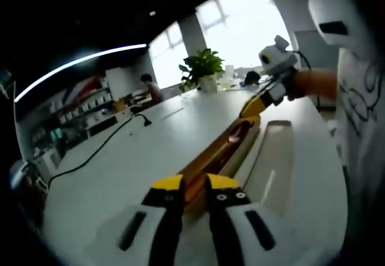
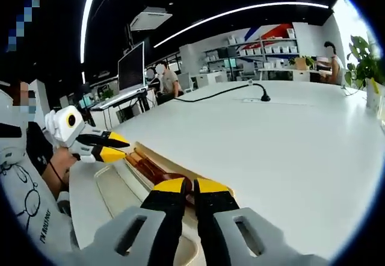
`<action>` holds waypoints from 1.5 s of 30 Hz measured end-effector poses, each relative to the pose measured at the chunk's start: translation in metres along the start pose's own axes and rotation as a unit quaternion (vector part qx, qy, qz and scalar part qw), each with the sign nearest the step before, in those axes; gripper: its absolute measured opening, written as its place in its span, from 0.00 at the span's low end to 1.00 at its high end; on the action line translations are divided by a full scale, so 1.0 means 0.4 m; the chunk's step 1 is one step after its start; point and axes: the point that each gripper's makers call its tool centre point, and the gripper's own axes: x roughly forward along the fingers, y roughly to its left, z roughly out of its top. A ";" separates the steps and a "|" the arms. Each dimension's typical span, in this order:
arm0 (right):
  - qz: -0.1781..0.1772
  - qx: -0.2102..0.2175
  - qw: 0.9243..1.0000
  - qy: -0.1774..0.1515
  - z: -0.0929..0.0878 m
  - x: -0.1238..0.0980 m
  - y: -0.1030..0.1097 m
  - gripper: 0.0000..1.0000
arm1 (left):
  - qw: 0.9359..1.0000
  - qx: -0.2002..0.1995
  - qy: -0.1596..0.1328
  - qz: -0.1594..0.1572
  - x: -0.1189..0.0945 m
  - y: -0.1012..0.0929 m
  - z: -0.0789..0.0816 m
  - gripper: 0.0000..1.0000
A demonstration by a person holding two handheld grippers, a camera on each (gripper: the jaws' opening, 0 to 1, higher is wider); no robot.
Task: Arrange the utensils inside the cutlery case until each visible utensil rests in its matching compartment.
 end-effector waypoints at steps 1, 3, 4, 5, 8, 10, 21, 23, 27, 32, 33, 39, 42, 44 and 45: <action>0.000 0.000 1.000 0.000 -0.001 -0.001 0.000 0.04 | 1.000 0.000 0.000 0.001 -0.001 0.000 0.000 0.14; 0.002 -0.001 1.000 -0.005 0.002 -0.005 -0.001 0.04 | 1.000 0.001 0.002 0.002 -0.002 0.000 0.000 0.14; 0.004 -0.001 1.000 -0.007 0.005 -0.007 -0.001 0.04 | 1.000 0.001 0.001 0.002 -0.004 0.001 0.000 0.14; 0.004 -0.002 1.000 -0.013 0.011 -0.010 -0.002 0.04 | 1.000 -0.002 -0.002 0.001 -0.007 0.001 0.004 0.14; 0.006 -0.008 0.999 -0.031 0.034 -0.020 -0.005 0.04 | 1.000 -0.018 -0.021 0.001 -0.018 0.009 0.024 0.14; 0.007 -0.012 0.999 -0.042 0.048 -0.028 -0.006 0.04 | 1.000 -0.018 -0.023 0.010 -0.023 0.022 0.027 0.14; 0.006 -0.028 0.996 -0.079 0.085 -0.080 -0.035 0.04 | 0.997 -0.039 -0.053 0.034 -0.066 0.064 0.064 0.14; 0.005 -0.031 0.996 -0.083 0.086 -0.086 -0.043 0.04 | 0.997 -0.042 -0.056 0.038 -0.069 0.070 0.069 0.14; 0.007 -0.035 0.996 -0.085 0.085 -0.095 -0.053 0.05 | 0.997 -0.042 -0.052 0.040 -0.072 0.073 0.070 0.14; 0.010 -0.047 0.995 -0.083 0.079 -0.109 -0.054 0.05 | 0.997 -0.039 -0.042 0.043 -0.081 0.073 0.067 0.14; 0.011 -0.051 0.995 -0.083 0.077 -0.113 -0.054 0.05 | 0.997 -0.042 -0.042 0.043 -0.085 0.073 0.068 0.14; 0.011 -0.129 0.989 -0.070 0.062 -0.138 -0.042 0.05 | 0.998 -0.053 -0.020 0.041 -0.104 0.072 0.037 0.14; 0.024 -0.132 0.988 -0.075 0.058 -0.155 -0.037 0.05 | 0.998 -0.060 -0.018 0.032 -0.116 0.059 0.030 0.13; 0.049 -0.131 0.987 -0.075 0.047 -0.164 -0.025 0.05 | 0.997 -0.071 -0.021 0.028 -0.124 0.054 0.032 0.13; 0.065 -0.126 0.987 -0.077 0.043 -0.169 -0.015 0.05 | 0.997 -0.073 -0.024 0.026 -0.128 0.052 0.035 0.13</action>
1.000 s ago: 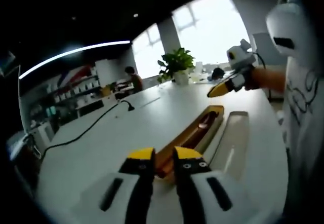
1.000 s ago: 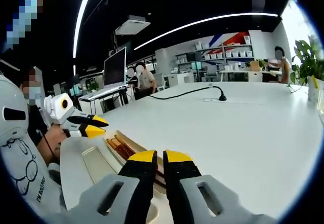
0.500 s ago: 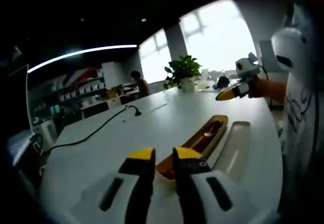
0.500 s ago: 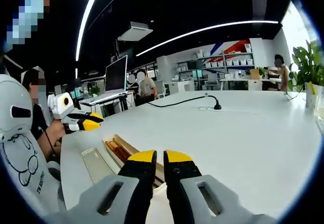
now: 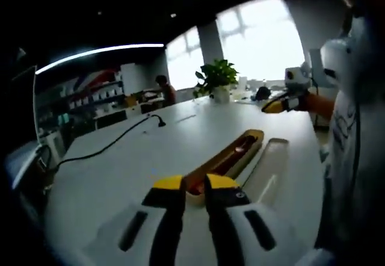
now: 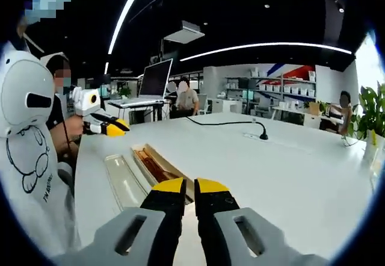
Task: Arrange the utensils inside the cutlery case until each visible utensil rests in its matching compartment.
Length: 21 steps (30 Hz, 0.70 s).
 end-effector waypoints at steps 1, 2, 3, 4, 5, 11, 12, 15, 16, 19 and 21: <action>0.015 0.006 1.000 -0.002 -0.002 -0.005 0.009 0.05 | 1.000 -0.001 0.000 -0.005 -0.003 -0.004 0.003 0.13; 0.029 0.010 1.000 -0.003 -0.003 -0.010 0.017 0.05 | 1.000 0.002 0.001 -0.009 -0.008 -0.008 0.008 0.13; 0.035 0.007 0.999 -0.002 -0.004 -0.016 0.020 0.06 | 1.000 0.008 0.003 -0.013 -0.011 -0.010 0.010 0.13; 0.041 0.002 0.999 -0.002 -0.005 -0.022 0.023 0.07 | 1.000 0.021 0.009 -0.021 -0.016 -0.016 0.011 0.13; 0.045 0.000 0.999 -0.002 -0.007 -0.027 0.026 0.09 | 0.999 0.039 0.019 -0.027 -0.022 -0.021 0.008 0.13; 0.100 0.026 0.995 -0.001 -0.038 -0.056 0.068 0.19 | 0.994 0.082 0.057 -0.040 -0.047 -0.055 -0.019 0.14; 0.104 0.025 0.994 -0.002 -0.041 -0.057 0.070 0.19 | 0.995 0.070 0.058 -0.049 -0.051 -0.068 -0.024 0.15; 0.118 0.027 0.993 -0.001 -0.049 -0.060 0.082 0.24 | 0.992 0.074 0.072 -0.072 -0.059 -0.106 -0.048 0.18; 0.122 0.028 0.992 0.000 -0.051 -0.061 0.087 0.26 | 0.991 0.073 0.074 -0.079 -0.061 -0.117 -0.053 0.19; 0.132 0.019 0.991 0.009 -0.064 -0.060 0.096 0.28 | 0.991 0.076 0.071 -0.085 -0.057 -0.131 -0.053 0.21; 0.136 0.009 0.991 0.016 -0.072 -0.059 0.102 0.29 | 0.992 0.072 0.054 -0.093 -0.050 -0.141 -0.039 0.25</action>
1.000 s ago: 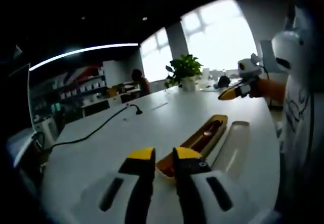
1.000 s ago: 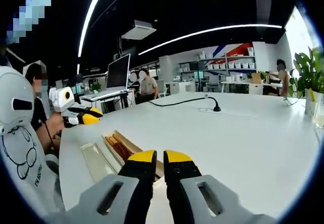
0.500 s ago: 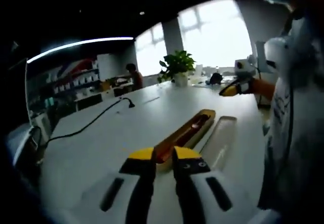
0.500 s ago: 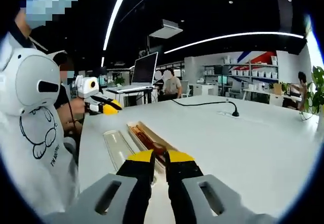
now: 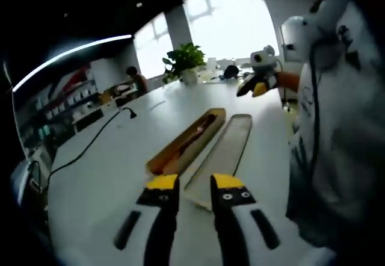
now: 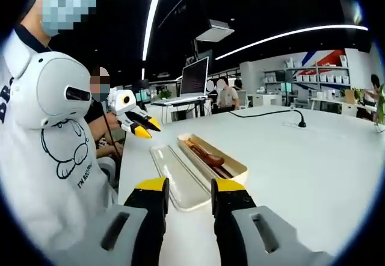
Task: Arrange the utensils inside the cutlery case until each visible utensil rests in its matching compartment.
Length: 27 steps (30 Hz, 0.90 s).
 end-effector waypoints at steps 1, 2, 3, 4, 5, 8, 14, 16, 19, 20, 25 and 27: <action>0.001 -0.003 1.000 0.002 -0.002 0.001 0.001 0.29 | 1.000 -0.003 -0.008 -0.008 0.003 -0.008 0.006 0.27; 0.002 -0.004 1.000 0.002 -0.004 0.001 0.002 0.30 | 1.000 -0.001 -0.011 -0.011 0.004 -0.011 0.007 0.28; 0.004 -0.005 1.000 0.002 -0.005 0.002 0.004 0.31 | 1.000 0.003 -0.015 -0.019 0.005 -0.018 0.005 0.27; 0.005 -0.004 1.000 0.001 -0.007 0.001 0.004 0.32 | 0.999 0.009 -0.016 -0.028 0.005 -0.027 0.002 0.24; 0.005 -0.003 1.000 0.001 -0.010 0.002 0.004 0.34 | 0.999 0.010 -0.015 -0.032 0.006 -0.032 -0.003 0.24; 0.004 -0.002 1.000 0.009 -0.022 0.003 0.002 0.38 | 0.999 -0.005 -0.021 -0.043 0.005 -0.038 -0.008 0.27; 0.012 -0.008 1.000 0.027 -0.037 0.015 0.007 0.40 | 0.999 -0.009 -0.024 -0.031 0.006 -0.018 -0.027 0.42; 0.009 -0.015 0.999 0.043 -0.048 0.022 0.003 0.40 | 1.000 -0.015 -0.014 -0.019 0.017 -0.002 -0.042 0.49; 0.013 -0.022 0.998 0.058 -0.062 0.032 0.005 0.40 | 1.000 -0.013 -0.008 -0.022 0.027 -0.002 -0.054 0.49; 0.014 -0.022 0.998 0.061 -0.064 0.035 0.006 0.40 | 1.000 -0.014 -0.009 -0.025 0.028 -0.004 -0.054 0.49; 0.013 -0.020 0.997 0.070 -0.075 0.042 0.004 0.43 | 0.999 -0.021 -0.005 -0.040 0.026 -0.009 -0.068 0.44; 0.012 -0.022 0.997 0.073 -0.077 0.042 0.002 0.43 | 0.999 -0.024 -0.003 -0.041 0.027 -0.008 -0.074 0.44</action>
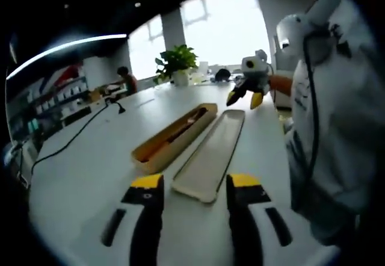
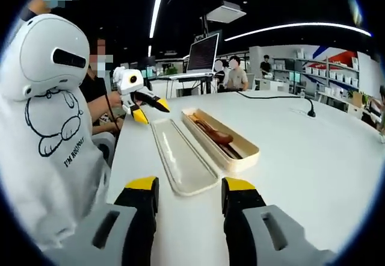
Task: Arrange the utensils inside the cutlery case until each visible utensil rests in its matching compartment.
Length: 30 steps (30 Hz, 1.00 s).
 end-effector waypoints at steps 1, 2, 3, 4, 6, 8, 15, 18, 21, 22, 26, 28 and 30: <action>0.000 0.000 1.000 0.001 0.000 0.001 0.000 0.43 | 1.000 -0.002 0.000 -0.001 0.001 0.001 -0.002 0.44; 0.000 -0.001 1.000 0.002 -0.001 0.001 -0.001 0.43 | 1.000 -0.004 0.000 -0.003 0.002 0.002 -0.003 0.44; 0.000 -0.001 1.000 0.004 -0.002 0.002 -0.001 0.43 | 1.000 -0.005 0.001 -0.004 0.005 0.003 -0.005 0.44; 0.000 -0.001 1.000 0.005 -0.003 0.002 -0.003 0.43 | 1.000 -0.009 0.003 -0.004 0.007 0.006 -0.009 0.45; -0.001 -0.002 1.000 0.007 -0.003 0.005 -0.006 0.43 | 1.000 -0.025 0.007 -0.007 0.009 0.011 -0.015 0.45; -0.003 -0.002 1.000 0.010 -0.004 0.010 -0.008 0.43 | 0.999 -0.036 0.006 -0.013 0.011 0.013 -0.014 0.45; -0.002 -0.008 0.999 0.031 -0.025 0.024 -0.004 0.41 | 0.999 -0.040 0.016 -0.024 0.010 0.017 -0.028 0.46; -0.004 -0.003 1.000 0.023 -0.021 0.027 -0.004 0.40 | 0.998 -0.045 0.015 -0.033 0.018 0.007 -0.029 0.46; -0.003 -0.001 1.000 0.018 -0.021 0.028 -0.003 0.38 | 0.998 -0.045 0.017 -0.036 0.020 0.005 -0.030 0.45; -0.002 -0.001 1.000 0.017 -0.021 0.027 -0.003 0.38 | 0.998 -0.044 0.015 -0.036 0.020 0.004 -0.029 0.45; -0.004 0.002 1.000 0.013 -0.022 0.026 -0.013 0.35 | 0.998 -0.055 0.008 -0.038 0.022 0.000 -0.027 0.42; -0.004 0.001 1.000 0.011 -0.022 0.029 -0.013 0.35 | 0.998 -0.056 0.008 -0.038 0.021 0.000 -0.026 0.42; -0.004 0.002 1.000 0.006 -0.021 0.032 -0.012 0.35 | 0.998 -0.056 0.009 -0.038 0.019 0.000 -0.028 0.42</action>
